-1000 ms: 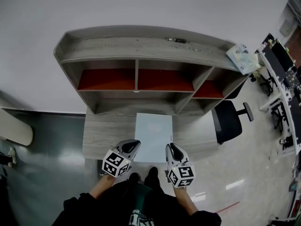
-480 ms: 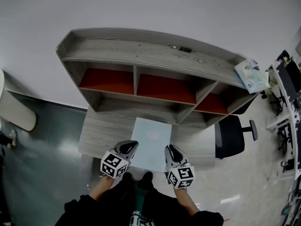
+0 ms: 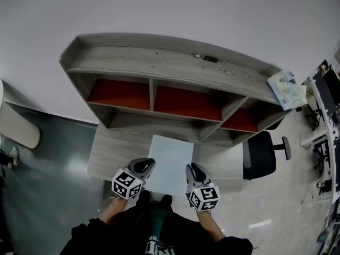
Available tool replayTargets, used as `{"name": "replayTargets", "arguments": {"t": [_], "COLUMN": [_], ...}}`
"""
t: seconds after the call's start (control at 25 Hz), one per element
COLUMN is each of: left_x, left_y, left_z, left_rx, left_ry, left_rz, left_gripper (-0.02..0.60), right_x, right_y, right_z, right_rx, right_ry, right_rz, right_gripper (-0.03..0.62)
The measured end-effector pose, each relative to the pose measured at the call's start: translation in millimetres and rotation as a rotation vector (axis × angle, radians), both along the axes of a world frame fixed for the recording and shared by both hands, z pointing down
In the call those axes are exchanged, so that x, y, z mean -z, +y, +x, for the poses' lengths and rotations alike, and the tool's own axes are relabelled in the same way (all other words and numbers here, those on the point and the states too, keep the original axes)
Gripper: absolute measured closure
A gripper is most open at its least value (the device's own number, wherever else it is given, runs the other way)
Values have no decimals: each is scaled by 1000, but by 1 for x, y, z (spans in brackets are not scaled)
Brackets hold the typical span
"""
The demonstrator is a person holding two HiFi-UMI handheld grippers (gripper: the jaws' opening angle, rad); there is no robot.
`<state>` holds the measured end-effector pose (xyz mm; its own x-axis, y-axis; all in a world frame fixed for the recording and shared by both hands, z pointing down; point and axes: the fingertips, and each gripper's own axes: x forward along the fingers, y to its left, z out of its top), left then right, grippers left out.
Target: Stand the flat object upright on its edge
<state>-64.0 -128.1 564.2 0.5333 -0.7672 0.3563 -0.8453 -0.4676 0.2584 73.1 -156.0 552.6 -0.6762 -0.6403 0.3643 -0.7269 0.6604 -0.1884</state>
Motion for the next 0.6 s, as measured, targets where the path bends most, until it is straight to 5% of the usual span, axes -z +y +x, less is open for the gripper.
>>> {"name": "replayTargets", "arguments": {"t": [0.24,0.6], "left_x": [-25,-56], "left_y": [-7,-18], "left_z": [-12,-20], "left_rx": [-10,-22], "left_ry": [-4,21], "left_rz": [-59,-141], "left_gripper": [565,416], "right_x": [-20,-59], "right_y": [-6,-12], "right_z": [-3,4], "right_rx": [-18,-23], "right_ry": [8,43], "right_rz": [-55,-166], "right_gripper": [516,419]}}
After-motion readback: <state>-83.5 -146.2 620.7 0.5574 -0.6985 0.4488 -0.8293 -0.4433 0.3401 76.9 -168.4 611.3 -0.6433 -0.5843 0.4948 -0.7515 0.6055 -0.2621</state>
